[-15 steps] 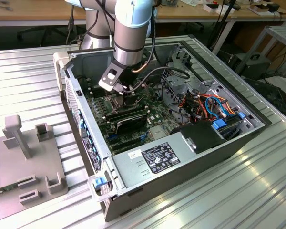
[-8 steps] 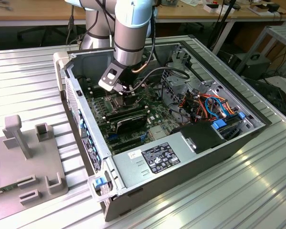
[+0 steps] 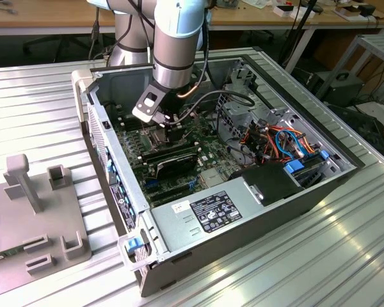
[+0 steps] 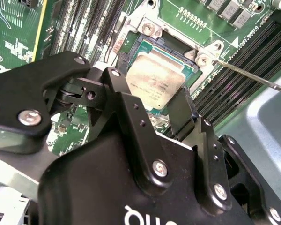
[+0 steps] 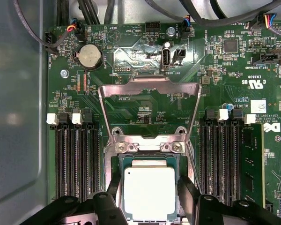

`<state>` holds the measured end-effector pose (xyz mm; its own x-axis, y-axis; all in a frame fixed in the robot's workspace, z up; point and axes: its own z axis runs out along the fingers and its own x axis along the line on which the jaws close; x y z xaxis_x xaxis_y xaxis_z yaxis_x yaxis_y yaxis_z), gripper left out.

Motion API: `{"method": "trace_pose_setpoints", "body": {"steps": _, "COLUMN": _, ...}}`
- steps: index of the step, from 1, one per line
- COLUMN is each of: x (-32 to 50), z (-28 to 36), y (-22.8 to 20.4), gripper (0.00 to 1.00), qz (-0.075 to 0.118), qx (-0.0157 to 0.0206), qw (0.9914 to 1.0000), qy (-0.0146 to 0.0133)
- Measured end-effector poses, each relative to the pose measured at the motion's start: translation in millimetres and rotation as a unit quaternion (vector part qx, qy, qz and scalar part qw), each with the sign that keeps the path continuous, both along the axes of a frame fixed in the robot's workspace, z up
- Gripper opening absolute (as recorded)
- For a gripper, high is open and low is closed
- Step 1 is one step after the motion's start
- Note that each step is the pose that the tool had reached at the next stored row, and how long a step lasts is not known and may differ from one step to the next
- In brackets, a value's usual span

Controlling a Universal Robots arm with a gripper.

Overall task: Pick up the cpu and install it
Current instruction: 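Place the cpu into insertion slot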

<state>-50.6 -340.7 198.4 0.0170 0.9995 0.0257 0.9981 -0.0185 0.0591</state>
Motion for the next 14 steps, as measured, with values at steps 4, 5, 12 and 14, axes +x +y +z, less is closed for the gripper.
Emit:
{"method": "trace_pose_setpoints", "body": {"steps": 4, "x": 0.0, "z": 3.9, "y": 0.0, "gripper": 0.61, "qz": 0.0, "qx": -0.0001, "qw": 1.0, "qy": 0.0001}}
{"method": "trace_pose_setpoints", "body": {"steps": 5, "x": 0.0, "z": 5.0, "y": 0.0, "gripper": 0.61, "qz": 0.0, "qx": -0.0001, "qw": 1.0, "qy": 0.0}}
{"method": "trace_pose_setpoints", "body": {"steps": 12, "x": 0.0, "z": 21.0, "y": 0.0, "gripper": 0.61, "qz": 0.0, "qx": -0.0001, "qw": 1.0, "qy": 0.0}}
{"method": "trace_pose_setpoints", "body": {"steps": 14, "x": 0.0, "z": 26.0, "y": 0.0, "gripper": 0.61, "qz": 0.0, "qx": 0.0, "qw": 1.0, "qy": -0.0001}}
